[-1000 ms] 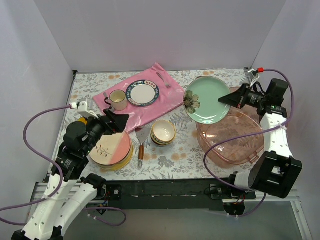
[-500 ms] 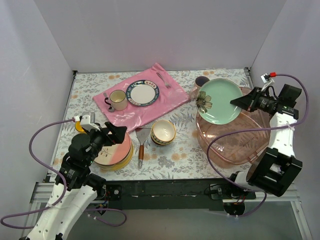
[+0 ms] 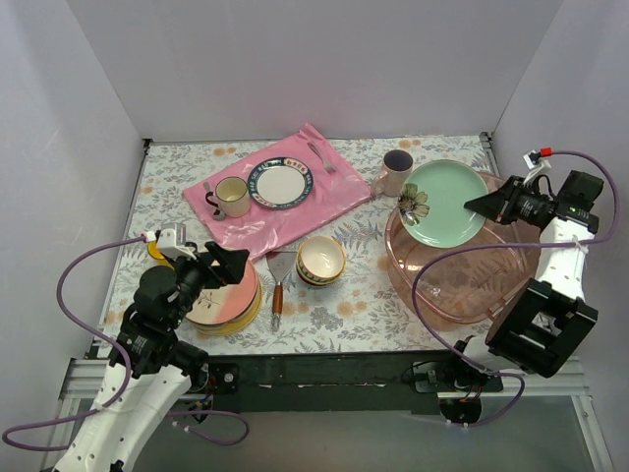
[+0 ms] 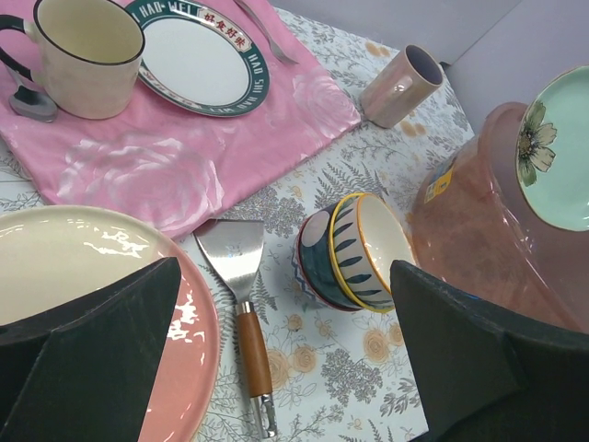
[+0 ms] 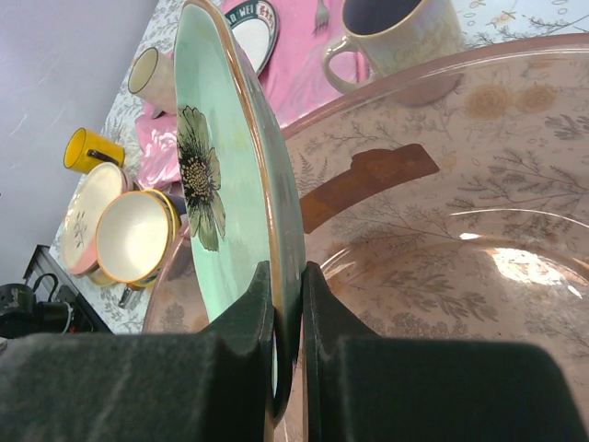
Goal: Place the mixed dishes into the plastic bin
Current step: Place the plate in the plastic bin.
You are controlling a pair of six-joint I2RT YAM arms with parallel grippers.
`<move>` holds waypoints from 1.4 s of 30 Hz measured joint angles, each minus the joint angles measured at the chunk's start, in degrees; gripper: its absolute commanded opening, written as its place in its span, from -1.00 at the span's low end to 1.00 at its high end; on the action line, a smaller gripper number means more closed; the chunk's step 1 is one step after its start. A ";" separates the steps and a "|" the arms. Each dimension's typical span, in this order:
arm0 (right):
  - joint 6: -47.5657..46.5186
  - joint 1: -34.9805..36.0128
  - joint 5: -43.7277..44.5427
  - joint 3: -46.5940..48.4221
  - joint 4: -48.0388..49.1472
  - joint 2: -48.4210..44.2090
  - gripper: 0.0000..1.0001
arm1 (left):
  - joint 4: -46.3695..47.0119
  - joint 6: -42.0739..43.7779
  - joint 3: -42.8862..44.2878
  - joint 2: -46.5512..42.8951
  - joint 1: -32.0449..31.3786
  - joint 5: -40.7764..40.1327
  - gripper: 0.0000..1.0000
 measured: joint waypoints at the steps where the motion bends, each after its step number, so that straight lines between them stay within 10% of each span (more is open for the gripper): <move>1: -0.68 -0.33 0.02 0.33 -0.55 0.50 -0.97 | 0.00 0.00 -0.11 0.02 0.00 0.00 0.96; 42: -15.76 -2.16 3.93 0.96 -11.45 7.61 -0.97 | 1.18 0.20 -0.22 0.52 0.00 0.13 0.97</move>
